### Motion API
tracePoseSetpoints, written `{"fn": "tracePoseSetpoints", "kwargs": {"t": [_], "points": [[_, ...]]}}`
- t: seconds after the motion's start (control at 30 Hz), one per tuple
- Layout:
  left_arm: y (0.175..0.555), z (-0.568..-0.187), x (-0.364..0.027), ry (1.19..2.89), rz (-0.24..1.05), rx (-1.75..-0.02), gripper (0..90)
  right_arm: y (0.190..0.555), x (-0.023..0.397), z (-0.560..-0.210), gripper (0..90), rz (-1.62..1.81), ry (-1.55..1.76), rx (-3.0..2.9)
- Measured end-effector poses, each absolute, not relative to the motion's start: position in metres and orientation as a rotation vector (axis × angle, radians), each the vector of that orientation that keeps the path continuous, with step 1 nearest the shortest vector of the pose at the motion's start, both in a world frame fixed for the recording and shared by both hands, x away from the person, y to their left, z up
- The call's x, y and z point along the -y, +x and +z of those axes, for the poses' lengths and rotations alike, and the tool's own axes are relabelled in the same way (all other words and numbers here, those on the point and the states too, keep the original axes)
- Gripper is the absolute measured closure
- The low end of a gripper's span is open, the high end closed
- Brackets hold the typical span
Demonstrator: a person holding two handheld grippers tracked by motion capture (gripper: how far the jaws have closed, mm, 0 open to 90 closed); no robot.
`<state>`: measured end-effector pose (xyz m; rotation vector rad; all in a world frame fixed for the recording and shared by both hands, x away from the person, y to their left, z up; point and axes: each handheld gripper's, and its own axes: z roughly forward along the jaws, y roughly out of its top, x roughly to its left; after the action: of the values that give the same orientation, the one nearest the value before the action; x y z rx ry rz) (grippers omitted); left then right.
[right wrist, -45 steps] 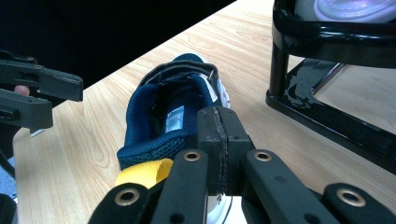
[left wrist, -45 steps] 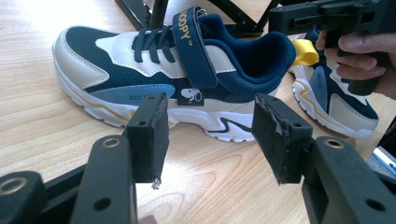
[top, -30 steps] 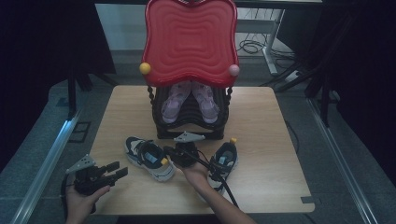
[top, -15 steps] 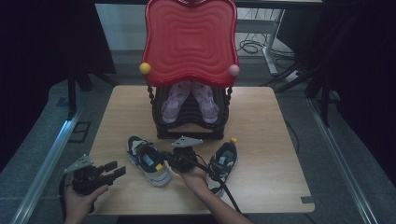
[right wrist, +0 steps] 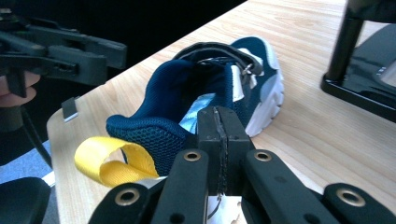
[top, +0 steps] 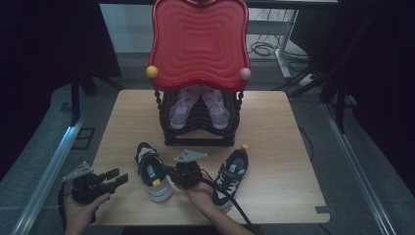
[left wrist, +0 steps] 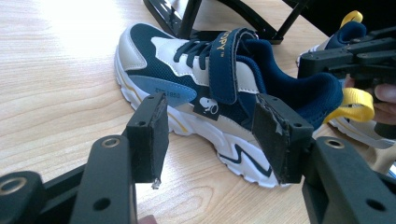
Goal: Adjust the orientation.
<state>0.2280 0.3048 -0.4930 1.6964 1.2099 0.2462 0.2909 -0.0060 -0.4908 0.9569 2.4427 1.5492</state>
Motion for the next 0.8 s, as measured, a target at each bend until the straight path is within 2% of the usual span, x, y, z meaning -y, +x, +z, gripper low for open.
{"fn": "tracePoseSetpoints", "kwargs": {"t": [0.8], "points": [[0.226,-0.491,-0.320,1.658,0.274,-1.235,45.5,0.263,-0.032,-0.497,89.4,1.659,0.845,-2.509]]}}
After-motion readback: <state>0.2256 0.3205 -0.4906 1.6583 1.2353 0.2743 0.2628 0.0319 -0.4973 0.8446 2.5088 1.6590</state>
